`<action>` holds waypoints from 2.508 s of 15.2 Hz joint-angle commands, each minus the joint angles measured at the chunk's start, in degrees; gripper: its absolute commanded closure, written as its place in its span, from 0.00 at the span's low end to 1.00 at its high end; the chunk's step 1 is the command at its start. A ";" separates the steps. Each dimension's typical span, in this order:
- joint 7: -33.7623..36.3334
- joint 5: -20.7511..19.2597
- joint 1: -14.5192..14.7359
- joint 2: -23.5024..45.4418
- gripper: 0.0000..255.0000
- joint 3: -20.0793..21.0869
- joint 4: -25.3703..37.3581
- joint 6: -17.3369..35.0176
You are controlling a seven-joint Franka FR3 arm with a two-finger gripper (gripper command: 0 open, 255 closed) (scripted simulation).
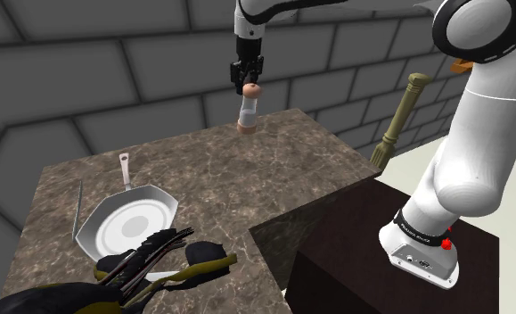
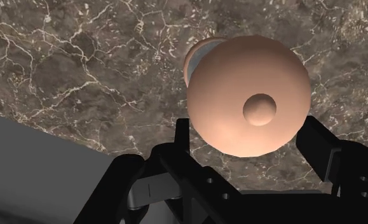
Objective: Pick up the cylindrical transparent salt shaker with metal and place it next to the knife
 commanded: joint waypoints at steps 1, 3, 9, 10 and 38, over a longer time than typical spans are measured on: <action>0.01 0.00 -0.02 0.20 1.00 -0.01 1.83 -1.65; 0.05 -0.01 -0.03 0.32 1.00 -0.02 3.54 -3.23; 0.16 -0.02 -0.05 1.09 1.00 -0.02 9.25 -8.17; 0.18 -0.02 -0.06 1.29 1.00 -0.02 10.29 -9.02; 19.70 -2.55 12.40 0.45 1.00 7.21 19.20 -18.51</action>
